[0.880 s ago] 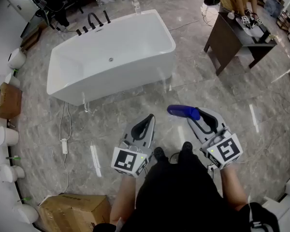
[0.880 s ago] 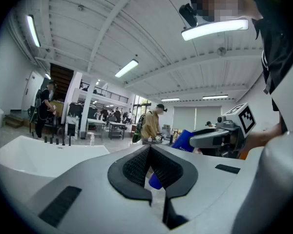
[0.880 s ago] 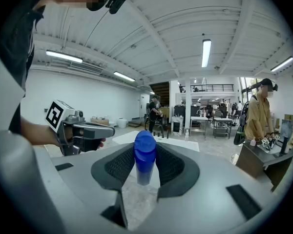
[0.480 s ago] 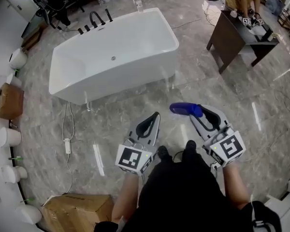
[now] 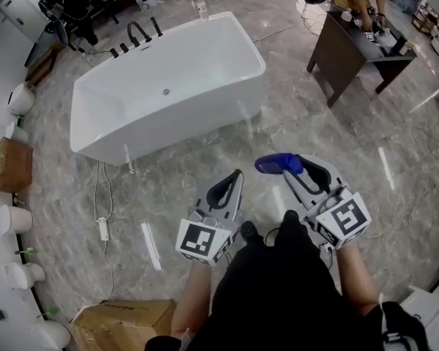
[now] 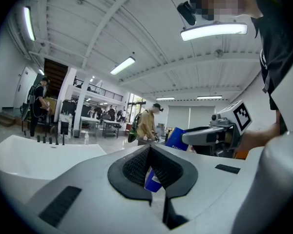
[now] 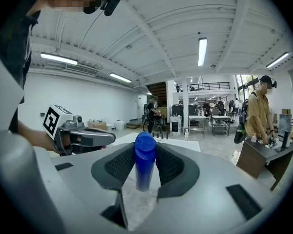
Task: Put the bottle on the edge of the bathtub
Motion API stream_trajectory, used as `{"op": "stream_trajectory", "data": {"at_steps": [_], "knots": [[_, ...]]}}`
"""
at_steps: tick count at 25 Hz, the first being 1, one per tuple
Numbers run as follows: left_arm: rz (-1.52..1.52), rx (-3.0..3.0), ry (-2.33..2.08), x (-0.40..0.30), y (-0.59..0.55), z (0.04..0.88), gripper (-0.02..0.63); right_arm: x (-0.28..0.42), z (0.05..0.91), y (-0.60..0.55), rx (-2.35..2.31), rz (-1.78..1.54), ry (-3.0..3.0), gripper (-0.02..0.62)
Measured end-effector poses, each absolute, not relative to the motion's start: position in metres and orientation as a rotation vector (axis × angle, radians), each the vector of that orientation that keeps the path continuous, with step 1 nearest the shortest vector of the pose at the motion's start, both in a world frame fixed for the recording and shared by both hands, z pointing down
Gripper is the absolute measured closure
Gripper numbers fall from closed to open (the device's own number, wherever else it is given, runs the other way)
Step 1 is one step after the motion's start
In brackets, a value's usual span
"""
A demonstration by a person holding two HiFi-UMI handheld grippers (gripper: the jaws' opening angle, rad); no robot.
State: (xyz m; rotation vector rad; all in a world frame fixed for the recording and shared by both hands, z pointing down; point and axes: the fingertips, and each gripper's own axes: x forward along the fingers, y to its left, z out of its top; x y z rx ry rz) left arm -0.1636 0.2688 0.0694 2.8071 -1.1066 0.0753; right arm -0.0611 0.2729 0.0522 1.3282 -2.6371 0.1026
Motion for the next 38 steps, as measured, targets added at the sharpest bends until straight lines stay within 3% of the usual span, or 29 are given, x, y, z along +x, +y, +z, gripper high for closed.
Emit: {"op": "stream_trajectory", "data": {"at_steps": [14,30,38], "knots": [[0.119,2.744,-1.190,-0.134,0.213,0.080,0.595,-0.029,0.061,0.205,1.238,0.140,-2.700,0.463],[0.080,2.568,-1.509,0.004,0.079,0.052,0.595,0.092,0.047,0.060,0.827,0.021,-2.833,0.463],[0.056,2.469,-1.585,0.019,0.054,0.056,0.595,0.110,0.073,0.009,0.757,0.100,-2.798,0.463]]}}
